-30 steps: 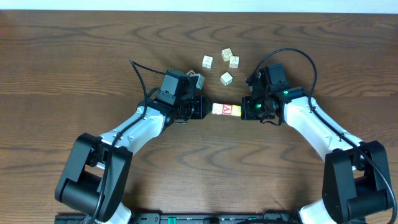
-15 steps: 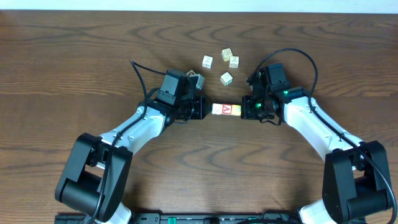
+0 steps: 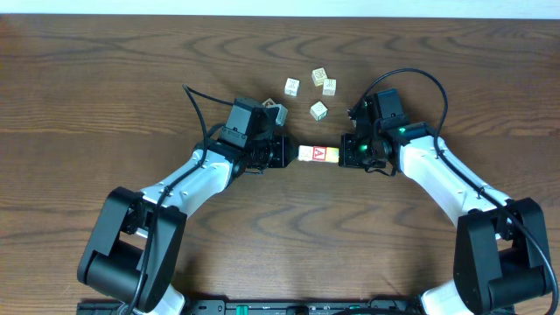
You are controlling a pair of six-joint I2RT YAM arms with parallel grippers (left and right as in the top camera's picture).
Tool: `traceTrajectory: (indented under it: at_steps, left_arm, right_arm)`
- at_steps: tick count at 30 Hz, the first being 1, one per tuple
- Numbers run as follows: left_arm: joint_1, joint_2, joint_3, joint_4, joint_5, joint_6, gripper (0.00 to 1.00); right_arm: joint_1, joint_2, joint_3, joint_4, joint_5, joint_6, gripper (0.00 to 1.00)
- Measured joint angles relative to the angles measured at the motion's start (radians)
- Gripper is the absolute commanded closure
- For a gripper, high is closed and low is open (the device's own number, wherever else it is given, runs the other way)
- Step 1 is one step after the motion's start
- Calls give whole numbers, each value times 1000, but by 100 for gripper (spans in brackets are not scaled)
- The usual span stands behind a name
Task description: Lift 3 blocks
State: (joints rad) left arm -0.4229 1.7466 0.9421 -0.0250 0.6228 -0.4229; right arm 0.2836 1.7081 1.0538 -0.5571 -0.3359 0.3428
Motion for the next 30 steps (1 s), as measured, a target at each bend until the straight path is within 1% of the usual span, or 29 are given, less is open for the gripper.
traceTrajectory:
  at_steps: [30]
  left_arm:
    - [0, 0, 0, -1, 31, 5, 93]
  right_arm:
    - [0, -42, 0, -8, 15, 6, 99]
